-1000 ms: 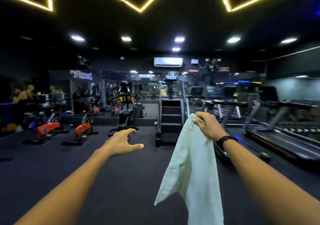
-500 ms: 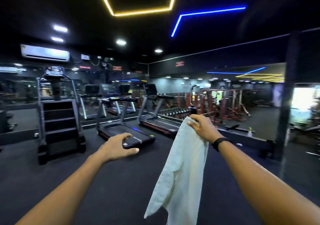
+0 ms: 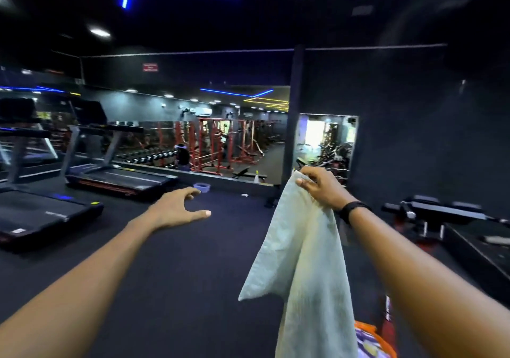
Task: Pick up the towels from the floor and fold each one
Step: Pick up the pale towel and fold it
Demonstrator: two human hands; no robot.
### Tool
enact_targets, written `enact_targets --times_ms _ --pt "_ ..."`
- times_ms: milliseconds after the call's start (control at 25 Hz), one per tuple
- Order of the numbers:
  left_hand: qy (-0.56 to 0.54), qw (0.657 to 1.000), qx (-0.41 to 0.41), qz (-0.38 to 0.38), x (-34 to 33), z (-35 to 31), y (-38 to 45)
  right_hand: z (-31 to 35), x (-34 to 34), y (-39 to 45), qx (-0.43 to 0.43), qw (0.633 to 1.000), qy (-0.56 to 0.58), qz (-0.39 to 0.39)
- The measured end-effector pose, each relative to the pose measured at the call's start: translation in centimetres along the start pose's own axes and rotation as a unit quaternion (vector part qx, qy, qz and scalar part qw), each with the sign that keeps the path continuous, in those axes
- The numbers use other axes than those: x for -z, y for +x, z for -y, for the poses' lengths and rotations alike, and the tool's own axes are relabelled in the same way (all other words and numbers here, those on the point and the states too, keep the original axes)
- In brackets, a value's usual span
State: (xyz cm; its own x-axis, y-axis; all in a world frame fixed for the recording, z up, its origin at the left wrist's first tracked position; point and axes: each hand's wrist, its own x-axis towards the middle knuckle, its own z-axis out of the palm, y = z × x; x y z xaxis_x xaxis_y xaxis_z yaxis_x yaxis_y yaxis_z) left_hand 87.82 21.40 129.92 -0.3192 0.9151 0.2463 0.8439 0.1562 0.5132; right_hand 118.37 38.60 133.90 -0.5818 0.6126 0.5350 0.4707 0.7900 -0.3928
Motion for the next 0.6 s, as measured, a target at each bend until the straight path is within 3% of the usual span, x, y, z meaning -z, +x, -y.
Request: enact_targets --times_ms 280,600 --pt "-0.035 0.995 -0.078 0.050 -11.4 -12.9 6.8 -12.1 10.5 -6.2 -0.087 0.993 -0.068 -0.047" --pt "-0.039 0.982 -0.148 0.113 -22.5 -21.0 15.5 -24.2 14.9 -9.0 -0.191 0.969 -0.126 -0.099"
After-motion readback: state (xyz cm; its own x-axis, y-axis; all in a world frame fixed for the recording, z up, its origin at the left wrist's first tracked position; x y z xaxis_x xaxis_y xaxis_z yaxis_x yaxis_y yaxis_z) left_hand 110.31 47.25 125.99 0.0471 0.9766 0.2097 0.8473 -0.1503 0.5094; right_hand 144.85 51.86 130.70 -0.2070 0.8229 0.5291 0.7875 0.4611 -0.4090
